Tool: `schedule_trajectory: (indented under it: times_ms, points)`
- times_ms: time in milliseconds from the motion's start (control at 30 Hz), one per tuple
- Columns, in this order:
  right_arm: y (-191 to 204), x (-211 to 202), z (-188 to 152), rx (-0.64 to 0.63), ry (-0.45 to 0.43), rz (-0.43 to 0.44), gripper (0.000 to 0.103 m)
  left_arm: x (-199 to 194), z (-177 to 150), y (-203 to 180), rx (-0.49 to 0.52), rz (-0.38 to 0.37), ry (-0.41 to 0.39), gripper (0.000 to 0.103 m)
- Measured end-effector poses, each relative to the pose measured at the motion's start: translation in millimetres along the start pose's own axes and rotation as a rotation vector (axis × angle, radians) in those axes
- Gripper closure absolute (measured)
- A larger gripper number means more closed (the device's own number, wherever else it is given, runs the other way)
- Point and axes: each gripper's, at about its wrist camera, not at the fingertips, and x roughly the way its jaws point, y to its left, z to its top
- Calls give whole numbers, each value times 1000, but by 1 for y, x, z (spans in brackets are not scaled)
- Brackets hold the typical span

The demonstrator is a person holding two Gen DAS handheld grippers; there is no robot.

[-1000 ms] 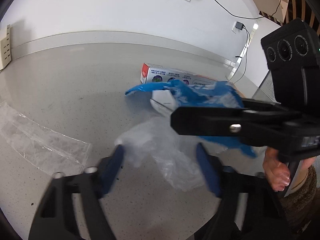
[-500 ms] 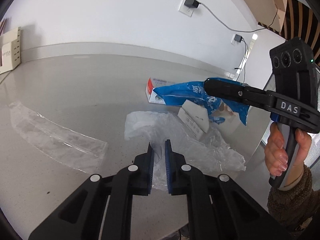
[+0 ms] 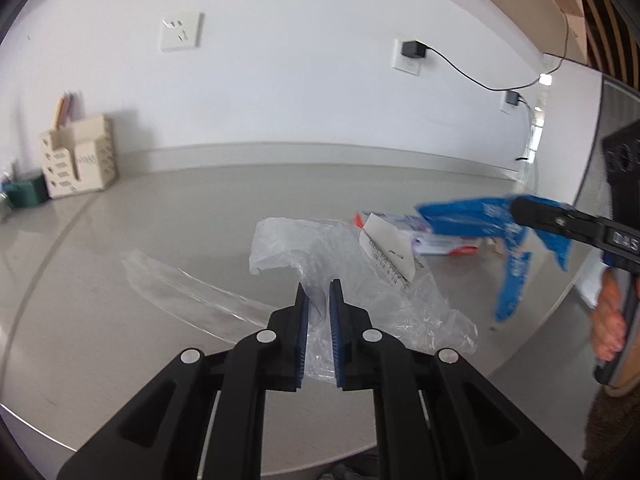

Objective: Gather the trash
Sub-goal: 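Lift the glove and clear bag off the counter and turn toward the wastebasket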

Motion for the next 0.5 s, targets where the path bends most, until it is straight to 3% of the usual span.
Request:
schedule_trajectory:
  times_ms: [233, 367, 433, 500]
  points:
    - [-1, -44, -1, 11, -66, -11, 97, -14, 30, -27, 285, 287, -122, 92]
    - [-6, -61, -11, 18, -75, -27, 97, -3, 30, -56, 486, 424, -124, 92]
    - [-10, -66, -17, 28, -70, -29, 97, 4, 31, -69, 540, 447, -114, 92]
    - [-13, -69, -22, 28, -66, -40, 97, 9, 29, -82, 608, 525, -115, 92]
